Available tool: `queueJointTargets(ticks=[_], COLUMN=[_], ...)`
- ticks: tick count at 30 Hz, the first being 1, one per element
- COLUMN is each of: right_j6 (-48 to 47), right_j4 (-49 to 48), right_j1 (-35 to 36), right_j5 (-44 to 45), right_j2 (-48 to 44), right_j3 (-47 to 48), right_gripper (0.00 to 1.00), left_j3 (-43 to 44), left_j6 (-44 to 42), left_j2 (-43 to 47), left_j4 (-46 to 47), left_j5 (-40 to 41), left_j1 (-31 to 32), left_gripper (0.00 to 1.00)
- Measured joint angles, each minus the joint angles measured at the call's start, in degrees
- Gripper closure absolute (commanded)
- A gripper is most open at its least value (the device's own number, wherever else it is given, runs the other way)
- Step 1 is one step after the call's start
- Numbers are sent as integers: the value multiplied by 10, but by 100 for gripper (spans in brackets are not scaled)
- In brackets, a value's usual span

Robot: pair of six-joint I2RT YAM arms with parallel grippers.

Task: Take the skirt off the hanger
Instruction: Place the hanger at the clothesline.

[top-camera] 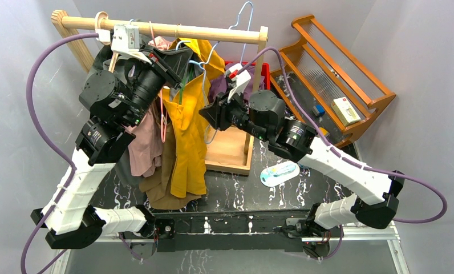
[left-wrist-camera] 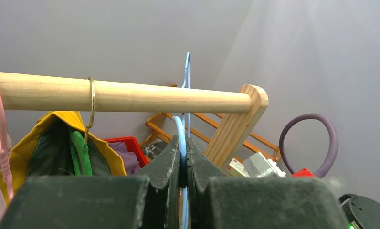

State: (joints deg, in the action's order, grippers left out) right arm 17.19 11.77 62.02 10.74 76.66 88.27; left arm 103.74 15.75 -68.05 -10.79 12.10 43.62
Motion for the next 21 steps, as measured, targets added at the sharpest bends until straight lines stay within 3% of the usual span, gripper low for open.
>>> queueJointTargets(ticks=[2,5,8,11,14,21], right_j6=[7,24,41,63,97,160], right_j4=[-8,-42,-65,-73,-76,-102], right_j1=[1,2,5,6,-4,-36], right_j5=[-2,-5,-20,-32,-57,-129], right_j2=[0,-6,-10,-10,-10,-19], right_j3=[-2,-26,-44,-47,-47,-58], right_gripper=[80,99,100,100,100,100], left_j3=[0,0,0,0,0,-3], left_j6=[7,14,16,19,18,1], left_j2=[0,0,-2,-2,-1,13], left_j4=[0,-2,-9,-10,-7,2], left_j5=[8,12,13,14,9,-7], left_j1=[0,0,0,0,0,0], left_gripper=[100,100,97,76,47,2])
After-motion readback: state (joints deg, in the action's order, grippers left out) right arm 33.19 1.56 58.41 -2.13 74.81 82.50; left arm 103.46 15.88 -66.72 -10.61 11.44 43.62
